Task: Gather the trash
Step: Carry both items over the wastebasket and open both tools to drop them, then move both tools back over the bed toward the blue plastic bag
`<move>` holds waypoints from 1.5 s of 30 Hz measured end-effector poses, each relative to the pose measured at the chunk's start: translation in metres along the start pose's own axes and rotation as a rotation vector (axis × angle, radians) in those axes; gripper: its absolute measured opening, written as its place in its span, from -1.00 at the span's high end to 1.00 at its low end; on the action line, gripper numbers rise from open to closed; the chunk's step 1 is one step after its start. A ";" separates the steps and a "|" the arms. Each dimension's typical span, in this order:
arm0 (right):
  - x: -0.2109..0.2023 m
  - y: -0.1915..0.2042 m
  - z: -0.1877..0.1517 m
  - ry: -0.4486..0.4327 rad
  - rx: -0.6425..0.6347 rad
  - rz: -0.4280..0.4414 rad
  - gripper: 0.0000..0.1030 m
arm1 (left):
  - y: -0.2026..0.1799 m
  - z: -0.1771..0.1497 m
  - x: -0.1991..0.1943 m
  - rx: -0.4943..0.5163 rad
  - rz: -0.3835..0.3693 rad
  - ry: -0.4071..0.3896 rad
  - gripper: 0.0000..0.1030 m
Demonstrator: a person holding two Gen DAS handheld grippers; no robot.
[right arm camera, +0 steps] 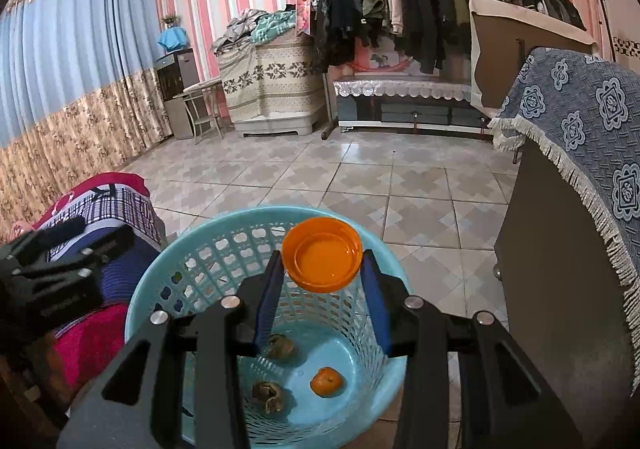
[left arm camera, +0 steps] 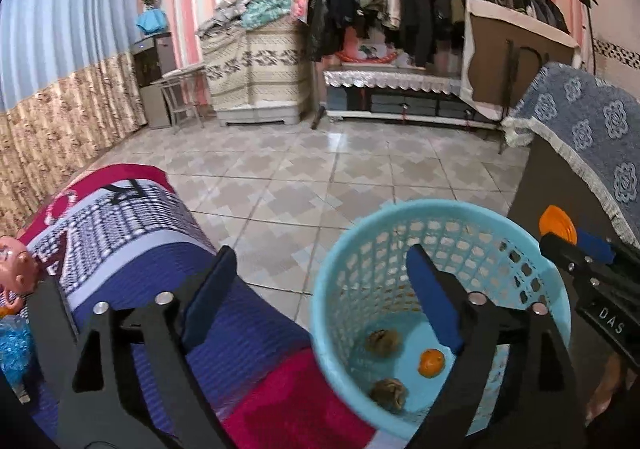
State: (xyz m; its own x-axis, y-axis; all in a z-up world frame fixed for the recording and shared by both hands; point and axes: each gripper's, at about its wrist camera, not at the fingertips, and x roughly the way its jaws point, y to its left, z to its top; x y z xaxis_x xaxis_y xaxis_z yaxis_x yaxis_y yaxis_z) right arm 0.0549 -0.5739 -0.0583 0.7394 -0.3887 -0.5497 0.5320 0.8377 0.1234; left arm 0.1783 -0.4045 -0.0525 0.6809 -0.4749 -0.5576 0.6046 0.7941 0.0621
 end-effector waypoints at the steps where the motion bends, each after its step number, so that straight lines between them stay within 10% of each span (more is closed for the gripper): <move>1: 0.000 0.002 0.000 0.001 -0.002 0.002 0.23 | 0.004 0.000 -0.003 -0.002 0.013 -0.008 -0.71; 12: 0.007 0.018 0.000 -0.009 -0.011 -0.003 0.18 | 0.029 0.002 -0.015 -0.080 0.066 -0.030 -0.82; 27: -0.011 0.025 0.006 -0.060 -0.014 -0.004 -0.73 | 0.041 0.001 -0.034 -0.104 0.076 -0.045 -0.82; 45: -0.042 0.095 0.010 -0.099 -0.088 0.111 -0.87 | 0.134 -0.031 -0.121 -0.220 0.225 -0.078 -0.89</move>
State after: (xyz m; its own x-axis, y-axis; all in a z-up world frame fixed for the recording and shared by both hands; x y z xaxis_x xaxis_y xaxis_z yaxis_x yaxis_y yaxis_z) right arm 0.0786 -0.4819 -0.0159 0.8310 -0.3240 -0.4521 0.4096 0.9064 0.1035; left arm 0.1643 -0.2289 -0.0019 0.8223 -0.2991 -0.4840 0.3375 0.9413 -0.0084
